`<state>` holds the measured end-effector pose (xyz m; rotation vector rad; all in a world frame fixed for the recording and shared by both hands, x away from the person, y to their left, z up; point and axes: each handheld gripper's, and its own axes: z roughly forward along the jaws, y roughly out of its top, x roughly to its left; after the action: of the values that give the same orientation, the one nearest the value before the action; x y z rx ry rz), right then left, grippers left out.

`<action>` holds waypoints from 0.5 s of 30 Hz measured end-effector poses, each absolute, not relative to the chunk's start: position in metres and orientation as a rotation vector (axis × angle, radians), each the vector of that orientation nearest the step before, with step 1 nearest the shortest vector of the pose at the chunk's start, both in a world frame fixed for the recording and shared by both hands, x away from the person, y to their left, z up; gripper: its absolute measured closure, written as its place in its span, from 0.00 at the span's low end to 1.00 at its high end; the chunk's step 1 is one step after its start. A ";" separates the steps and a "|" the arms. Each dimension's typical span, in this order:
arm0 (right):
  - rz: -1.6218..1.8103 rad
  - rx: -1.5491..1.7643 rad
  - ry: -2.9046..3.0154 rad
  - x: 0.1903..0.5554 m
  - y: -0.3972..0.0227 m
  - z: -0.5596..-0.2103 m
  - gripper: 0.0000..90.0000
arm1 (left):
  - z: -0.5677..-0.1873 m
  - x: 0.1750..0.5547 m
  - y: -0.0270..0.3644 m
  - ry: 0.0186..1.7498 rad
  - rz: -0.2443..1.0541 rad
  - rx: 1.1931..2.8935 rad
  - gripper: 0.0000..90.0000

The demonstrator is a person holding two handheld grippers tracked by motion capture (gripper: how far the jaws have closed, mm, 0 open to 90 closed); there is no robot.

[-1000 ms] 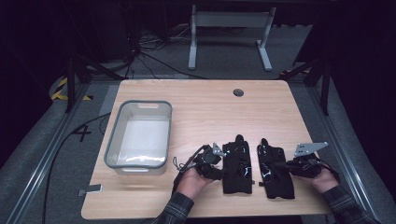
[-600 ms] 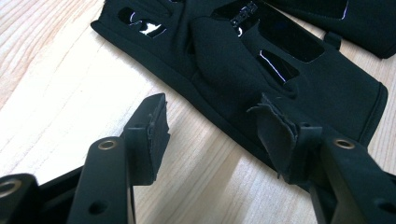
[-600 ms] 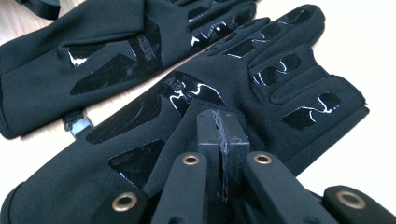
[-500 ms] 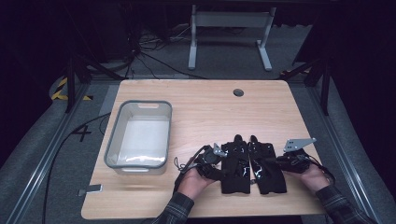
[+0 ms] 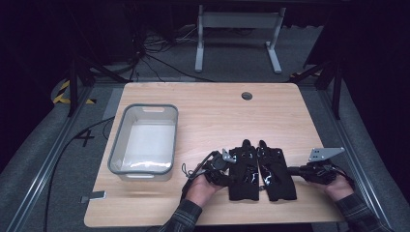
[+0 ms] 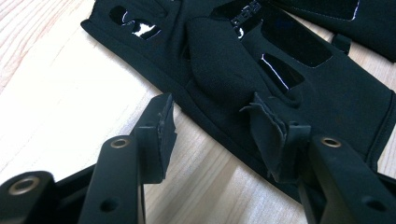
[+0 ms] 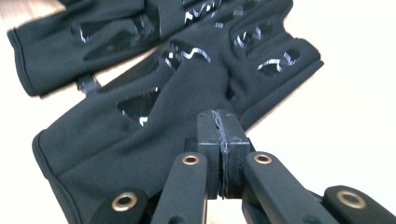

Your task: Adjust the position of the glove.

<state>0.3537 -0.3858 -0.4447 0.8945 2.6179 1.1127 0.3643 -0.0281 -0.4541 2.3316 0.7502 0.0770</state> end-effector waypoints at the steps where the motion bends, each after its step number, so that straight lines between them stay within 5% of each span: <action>1: 1.100 0.894 2.625 0.353 -0.386 -0.446 1.00 | -0.454 0.364 -0.028 0.750 0.076 2.334 0.57; 8: 1.070 0.877 2.661 0.354 -0.383 -0.451 1.00 | -0.456 0.363 -0.030 0.756 0.082 2.325 0.65; 15: 1.079 0.872 2.670 0.354 -0.382 -0.452 1.00 | -0.456 0.364 -0.031 0.772 0.059 2.316 0.91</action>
<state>0.3539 -0.3818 -0.4521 0.8721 2.6702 1.0788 0.3645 -0.0311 -0.4559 2.3158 0.7717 0.0590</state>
